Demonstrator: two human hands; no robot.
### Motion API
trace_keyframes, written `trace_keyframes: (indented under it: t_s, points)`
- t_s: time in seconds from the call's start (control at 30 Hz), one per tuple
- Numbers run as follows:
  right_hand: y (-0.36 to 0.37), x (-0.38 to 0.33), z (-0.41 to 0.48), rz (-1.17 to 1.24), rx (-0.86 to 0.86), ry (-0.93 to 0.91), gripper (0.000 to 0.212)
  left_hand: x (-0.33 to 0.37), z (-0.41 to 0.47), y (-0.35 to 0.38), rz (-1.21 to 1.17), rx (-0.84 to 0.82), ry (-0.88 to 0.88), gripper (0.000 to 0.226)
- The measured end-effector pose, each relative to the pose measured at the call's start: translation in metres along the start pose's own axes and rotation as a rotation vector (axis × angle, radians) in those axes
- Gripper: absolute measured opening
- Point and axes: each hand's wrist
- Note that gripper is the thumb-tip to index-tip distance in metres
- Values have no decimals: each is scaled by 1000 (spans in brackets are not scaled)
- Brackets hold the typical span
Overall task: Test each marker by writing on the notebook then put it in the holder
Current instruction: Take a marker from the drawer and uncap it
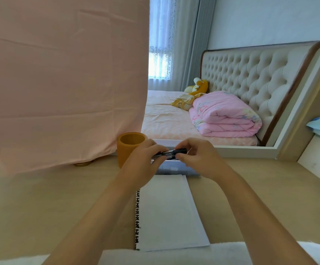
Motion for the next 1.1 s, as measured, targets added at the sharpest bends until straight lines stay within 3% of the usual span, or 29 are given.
trace_keyframes:
  t_s: [0.13, 0.27, 0.4, 0.53, 0.67, 0.73, 0.87, 1.1]
  points:
    - [23, 1, -19, 391, -37, 140, 14, 0, -28, -4, -91, -16, -113, 18]
    - [44, 8, -26, 431, -47, 160, 10, 0, -47, 4, -200, -90, -194, 13]
    - [52, 10, -22, 433, -68, 163, 12, -3, -50, 8, -173, 40, -134, 27]
    - [59, 11, -22, 163, -150, 30, 19, -11, -53, 8, -201, 163, -153, 3]
    - [68, 11, -26, -129, -254, -47, 19, -19, -54, 4, -88, 37, -36, 24]
    - [68, 12, -26, -245, -286, -41, 20, -23, -53, 1, 42, -23, 38, 23]
    - [64, 15, -26, -317, -356, -40, 24, -26, -49, -7, 172, -107, 125, 16]
    - [54, 18, -25, -339, -437, -29, 20, -22, -44, -3, 271, -233, 203, 27]
Point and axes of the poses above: each hand's wrist, its own z-axis towards the middle knuckle, its own y-axis out of the palm, x = y × z, and after that the axes turned 5 degrees about x, right-handed
